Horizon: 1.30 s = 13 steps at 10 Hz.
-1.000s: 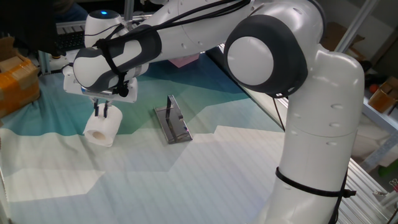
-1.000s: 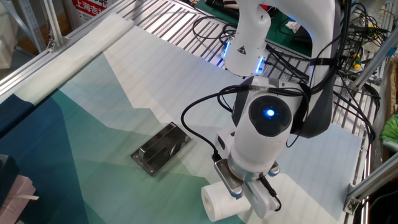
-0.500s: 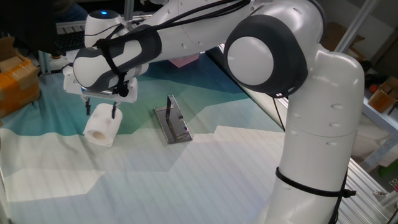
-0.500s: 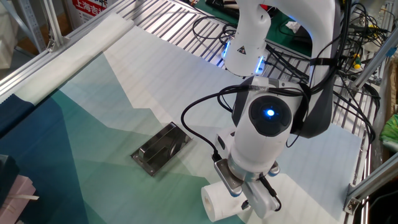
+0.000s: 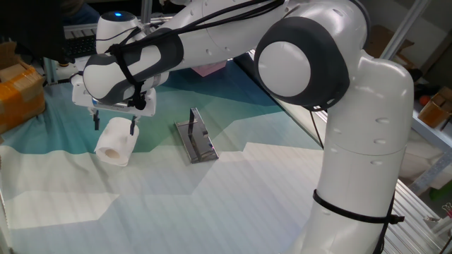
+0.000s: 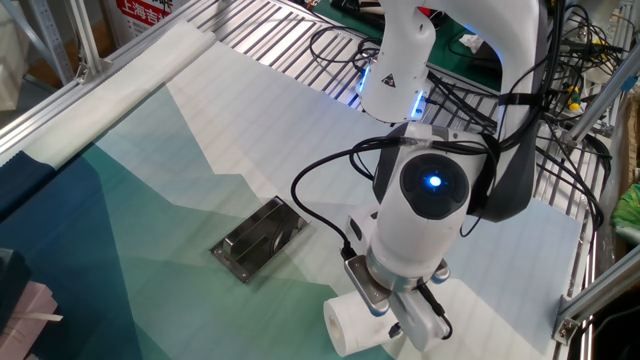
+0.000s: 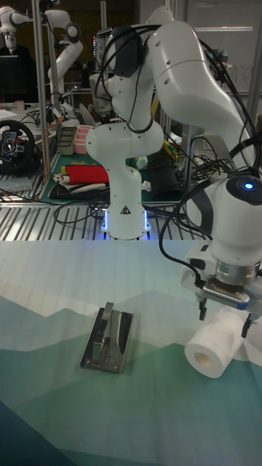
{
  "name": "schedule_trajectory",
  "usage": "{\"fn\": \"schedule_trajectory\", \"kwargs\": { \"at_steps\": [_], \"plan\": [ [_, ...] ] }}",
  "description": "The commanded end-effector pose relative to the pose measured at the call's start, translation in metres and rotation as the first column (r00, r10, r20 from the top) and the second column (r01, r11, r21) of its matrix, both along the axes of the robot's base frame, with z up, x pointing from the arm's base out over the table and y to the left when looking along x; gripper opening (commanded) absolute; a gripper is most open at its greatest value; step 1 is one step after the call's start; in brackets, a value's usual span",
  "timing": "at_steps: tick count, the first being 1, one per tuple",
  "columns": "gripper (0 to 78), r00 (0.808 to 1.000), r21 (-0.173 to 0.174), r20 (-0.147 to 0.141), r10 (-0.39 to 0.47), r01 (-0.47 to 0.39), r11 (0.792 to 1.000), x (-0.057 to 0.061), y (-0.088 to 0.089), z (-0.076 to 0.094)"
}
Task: Put the toilet paper on its holder
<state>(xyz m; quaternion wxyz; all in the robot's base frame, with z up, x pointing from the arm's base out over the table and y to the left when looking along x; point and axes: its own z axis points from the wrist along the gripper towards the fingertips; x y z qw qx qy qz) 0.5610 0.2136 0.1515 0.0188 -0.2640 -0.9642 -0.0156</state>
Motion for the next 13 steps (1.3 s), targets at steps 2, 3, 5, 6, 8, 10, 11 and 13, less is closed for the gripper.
{"fn": "schedule_trajectory", "kwargs": {
  "at_steps": [2, 3, 5, 6, 8, 10, 11, 13],
  "plan": [
    [77.4, 0.998, -0.007, 0.039, -0.057, 0.057, 0.998, 0.008, 0.009, -0.012],
    [77.4, 0.998, -0.008, 0.04, -0.057, 0.057, 0.998, 0.009, 0.009, -0.012],
    [77.4, 0.997, -0.018, 0.052, -0.055, 0.056, 0.998, 0.011, 0.011, -0.016],
    [77.4, 0.997, -0.021, 0.053, -0.054, 0.055, 0.998, 0.011, 0.011, -0.017],
    [77.4, 0.997, -0.037, 0.066, -0.036, 0.039, 0.999, 0.009, 0.007, -0.026],
    [77.4, 0.998, -0.037, 0.058, -0.031, 0.034, 0.999, 0.007, 0.004, -0.025],
    [77.4, 0.999, -0.035, 0.043, -0.026, 0.028, 0.999, 0.004, 0.001, -0.02],
    [77.4, 0.999, -0.036, 0.036, -0.026, 0.027, 0.999, -0.001, -0.004, -0.013]
  ]
}}
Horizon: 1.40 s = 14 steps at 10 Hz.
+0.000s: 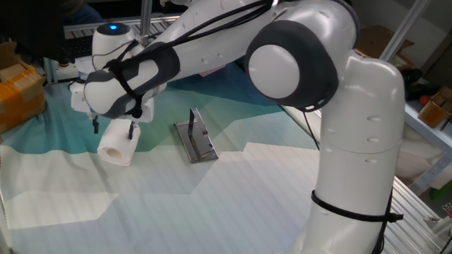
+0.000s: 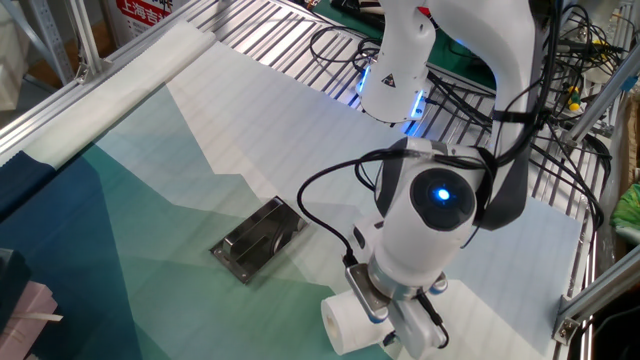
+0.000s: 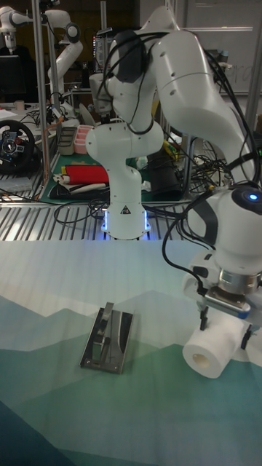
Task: Put the toilet paper on its holder
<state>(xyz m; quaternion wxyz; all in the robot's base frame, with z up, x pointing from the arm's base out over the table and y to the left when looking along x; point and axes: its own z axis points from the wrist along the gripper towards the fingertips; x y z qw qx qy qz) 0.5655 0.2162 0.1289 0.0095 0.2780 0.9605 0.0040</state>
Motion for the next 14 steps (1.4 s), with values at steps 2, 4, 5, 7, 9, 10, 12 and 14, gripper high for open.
{"fn": "schedule_trajectory", "kwargs": {
  "at_steps": [2, 4, 5, 7, 9, 10, 12, 14],
  "plan": [
    [77.4, 1.0, -0.008, -0.011, -0.001, 0.001, 1.0, -0.005, -0.007, 0.01],
    [77.4, 1.0, -0.01, -0.001, 0.0, 0.0, 1.0, -0.005, -0.007, 0.009],
    [77.4, 1.0, -0.01, 0.002, 0.004, -0.004, 1.0, -0.004, -0.008, 0.008],
    [77.4, 1.0, -0.005, 0.005, 0.005, -0.005, 1.0, -0.001, -0.009, 0.005],
    [77.4, 1.0, -0.003, 0.016, -0.008, 0.008, 1.0, 0.002, -0.005, -0.002],
    [77.4, 1.0, -0.004, 0.022, -0.014, 0.014, 1.0, 0.002, -0.002, -0.006],
    [77.4, 1.0, -0.005, 0.024, -0.008, 0.008, 1.0, 0.003, 0.0, -0.012],
    [77.4, 0.999, -0.007, 0.036, 0.004, -0.003, 1.0, 0.004, -0.003, -0.018]
  ]
}}
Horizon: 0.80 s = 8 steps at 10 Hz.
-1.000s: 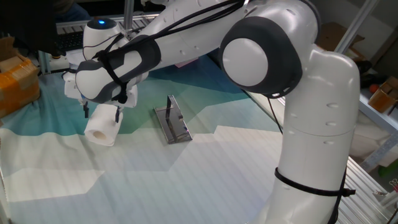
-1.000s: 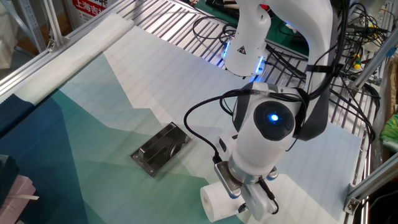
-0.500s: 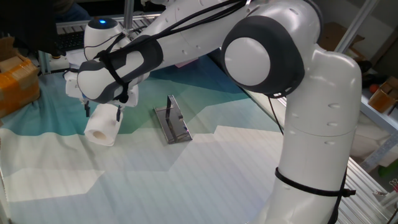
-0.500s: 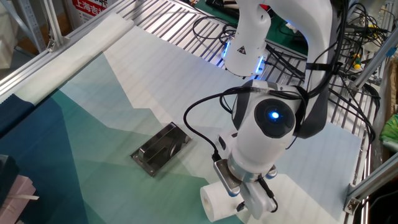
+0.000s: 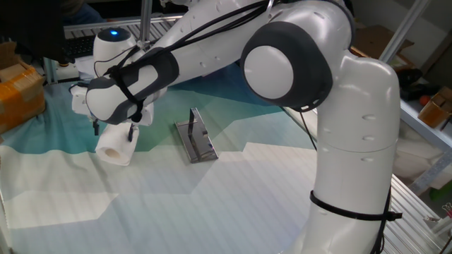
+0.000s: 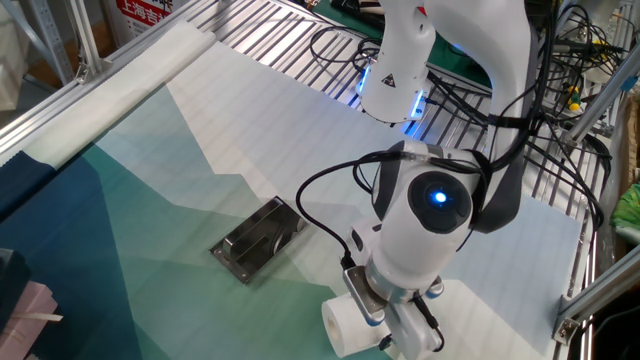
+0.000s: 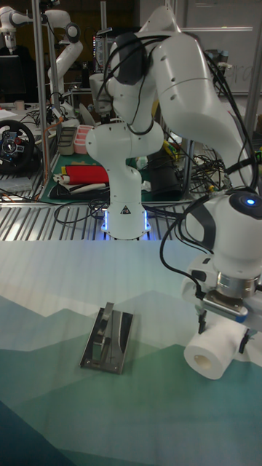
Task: Put the toilet paper on its holder
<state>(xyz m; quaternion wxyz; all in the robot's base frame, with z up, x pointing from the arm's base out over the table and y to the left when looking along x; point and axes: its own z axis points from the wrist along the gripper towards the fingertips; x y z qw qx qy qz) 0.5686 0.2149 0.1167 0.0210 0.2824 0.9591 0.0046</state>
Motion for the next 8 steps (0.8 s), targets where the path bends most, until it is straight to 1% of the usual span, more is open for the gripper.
{"fn": "schedule_trajectory", "kwargs": {
  "at_steps": [1, 3, 4, 6, 8],
  "plan": [
    [77.4, 1.0, -0.003, 0.015, 0.016, -0.015, 1.0, 0.001, -0.0025, -0.0071],
    [77.4, 1.0, -0.032, 0.016, 0.019, -0.019, 0.999, 0.0013, -0.0032, -0.0078],
    [77.4, 1.0, -0.033, 0.017, 0.024, -0.023, 0.999, 0.0013, -0.0032, -0.0078],
    [77.4, 0.999, -0.032, 0.026, 0.024, -0.023, 0.999, 0.0014, -0.0032, -0.0078],
    [77.4, 0.999, -0.032, 0.026, 0.02, -0.019, 0.999, 0.001, -0.0033, -0.007]
  ]
}}
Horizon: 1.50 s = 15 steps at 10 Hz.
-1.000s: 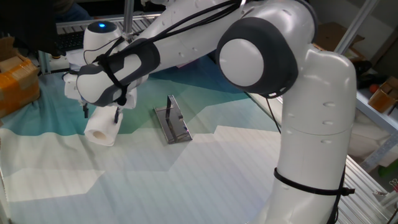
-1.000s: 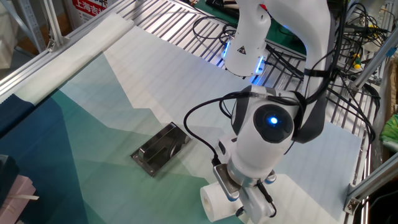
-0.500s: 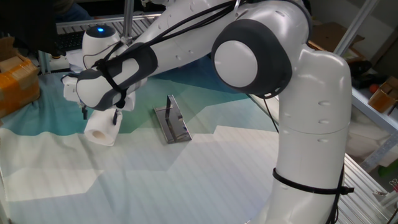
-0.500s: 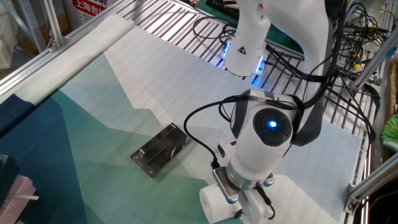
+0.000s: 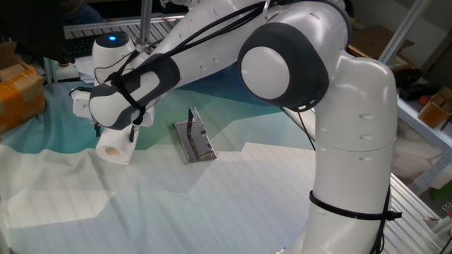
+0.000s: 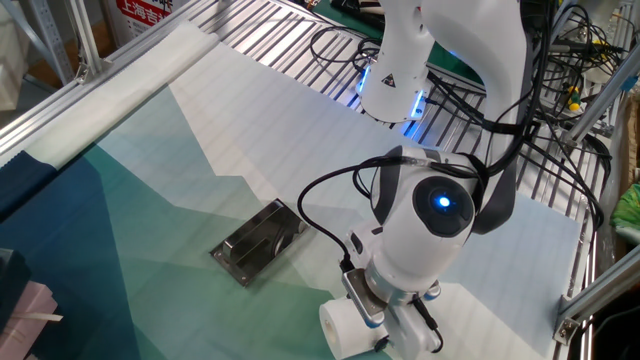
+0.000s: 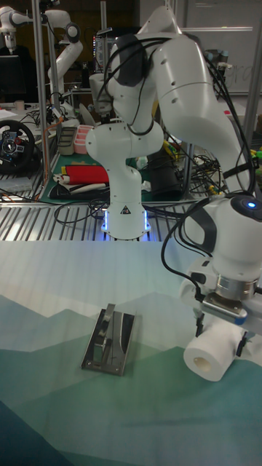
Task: Put the toilet paper on its holder
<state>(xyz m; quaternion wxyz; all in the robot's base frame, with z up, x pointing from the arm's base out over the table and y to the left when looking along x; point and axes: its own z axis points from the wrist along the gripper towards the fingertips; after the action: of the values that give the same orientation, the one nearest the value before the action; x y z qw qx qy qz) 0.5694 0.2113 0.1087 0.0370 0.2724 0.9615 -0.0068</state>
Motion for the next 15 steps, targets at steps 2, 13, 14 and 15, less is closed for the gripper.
{"fn": "schedule_trajectory", "kwargs": {
  "at_steps": [2, 13, 14, 15],
  "plan": [
    [1.3, 1.0, -0.001, 0.002, -0.001, 0.001, 1.0, 0.0, 0.0, 0.001],
    [1.3, 1.0, -0.001, 0.002, -0.001, 0.001, 1.0, 0.0, 0.0, 0.001],
    [1.3, 0.999, 0.007, -0.019, 0.03, -0.03, 1.0, -0.007, -0.015, 0.03],
    [1.3, 0.999, 0.008, -0.02, 0.034, -0.034, 0.999, -0.008, -0.017, 0.032]
  ]
}}
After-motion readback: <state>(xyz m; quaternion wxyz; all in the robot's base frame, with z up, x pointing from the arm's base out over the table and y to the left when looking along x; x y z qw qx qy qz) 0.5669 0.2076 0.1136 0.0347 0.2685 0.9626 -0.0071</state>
